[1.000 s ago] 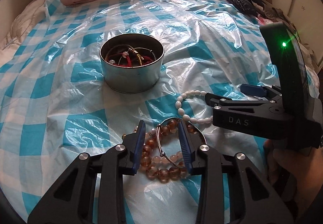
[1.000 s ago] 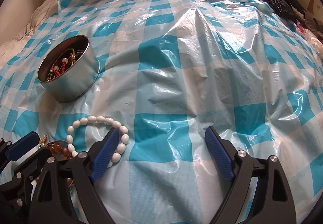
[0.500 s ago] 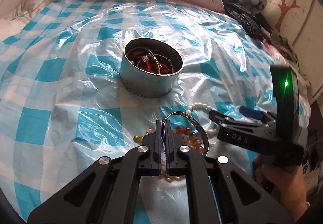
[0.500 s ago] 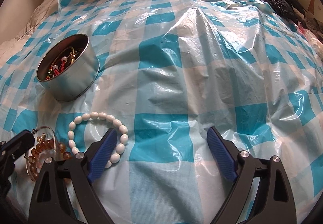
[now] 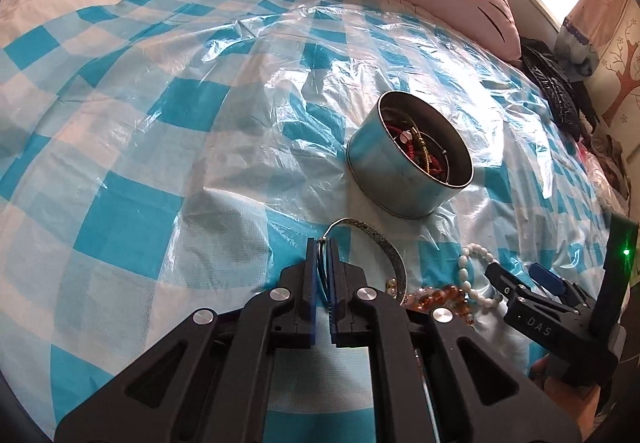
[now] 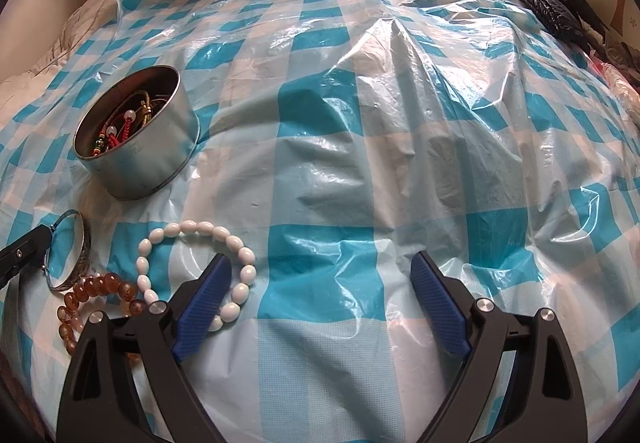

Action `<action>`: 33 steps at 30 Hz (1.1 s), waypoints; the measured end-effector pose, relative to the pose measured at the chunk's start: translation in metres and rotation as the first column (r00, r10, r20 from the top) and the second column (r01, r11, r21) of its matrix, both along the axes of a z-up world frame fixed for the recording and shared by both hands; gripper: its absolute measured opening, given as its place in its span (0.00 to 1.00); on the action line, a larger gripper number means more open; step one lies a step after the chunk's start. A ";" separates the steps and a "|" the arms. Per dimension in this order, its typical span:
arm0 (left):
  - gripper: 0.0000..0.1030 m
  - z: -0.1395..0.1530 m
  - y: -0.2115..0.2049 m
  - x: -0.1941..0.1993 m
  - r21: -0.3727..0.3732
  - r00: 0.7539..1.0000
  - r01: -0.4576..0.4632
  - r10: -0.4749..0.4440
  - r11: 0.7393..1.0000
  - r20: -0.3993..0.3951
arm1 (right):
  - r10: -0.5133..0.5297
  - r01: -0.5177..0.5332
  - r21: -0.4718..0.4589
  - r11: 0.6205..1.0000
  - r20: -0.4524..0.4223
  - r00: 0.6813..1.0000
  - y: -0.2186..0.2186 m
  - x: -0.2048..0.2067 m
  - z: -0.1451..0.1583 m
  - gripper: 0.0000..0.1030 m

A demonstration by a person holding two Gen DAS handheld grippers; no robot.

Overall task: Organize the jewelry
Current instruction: 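Grasp the silver bangle with the left tool, then lift the silver bangle with the left tool while the right tool grasps the white bead bracelet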

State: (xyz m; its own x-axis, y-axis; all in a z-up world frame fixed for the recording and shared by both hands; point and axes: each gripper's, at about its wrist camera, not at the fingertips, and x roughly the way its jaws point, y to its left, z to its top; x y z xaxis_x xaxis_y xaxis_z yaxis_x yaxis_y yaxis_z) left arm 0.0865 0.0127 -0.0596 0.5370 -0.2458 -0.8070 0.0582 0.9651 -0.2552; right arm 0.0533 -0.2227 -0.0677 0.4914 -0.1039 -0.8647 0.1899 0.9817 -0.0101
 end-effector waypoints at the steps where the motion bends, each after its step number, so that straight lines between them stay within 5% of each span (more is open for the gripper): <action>1: 0.04 0.001 -0.001 -0.001 0.014 1.000 0.000 0.000 1.000 0.007 | 0.008 -0.008 -0.009 1.000 0.012 1.000 0.002 -0.001 0.003 0.85; 6: 0.06 -0.001 -0.005 0.003 0.043 1.000 0.008 -0.007 0.999 -0.007 | 0.099 -0.096 -0.036 0.995 0.096 0.990 0.021 -0.005 0.019 0.85; 10: 0.07 -0.006 -0.009 0.005 0.069 1.000 0.015 -0.014 0.998 -0.023 | 0.138 -0.141 0.029 0.990 0.102 0.985 0.024 -0.004 0.018 0.80; 12: 0.08 -0.007 -0.010 0.006 0.076 1.000 0.017 -0.015 0.997 -0.025 | 0.143 -0.150 0.085 0.985 0.085 0.986 0.022 -0.001 0.013 0.62; 24: 0.14 -0.013 -0.019 0.007 0.113 0.999 0.041 -0.037 0.993 -0.040 | 0.230 -0.233 0.135 0.963 0.041 0.972 0.038 0.002 0.002 0.11; 30: 0.13 -0.010 -0.018 0.005 0.104 0.998 0.050 -0.046 0.993 -0.034 | 0.173 -0.194 0.322 0.927 0.092 0.981 0.016 -0.003 0.004 0.08; 33: 0.10 -0.010 -0.016 0.005 0.094 0.999 0.045 -0.042 0.995 -0.034 | 0.146 -0.180 0.344 0.921 0.120 0.982 0.009 -0.006 0.009 0.08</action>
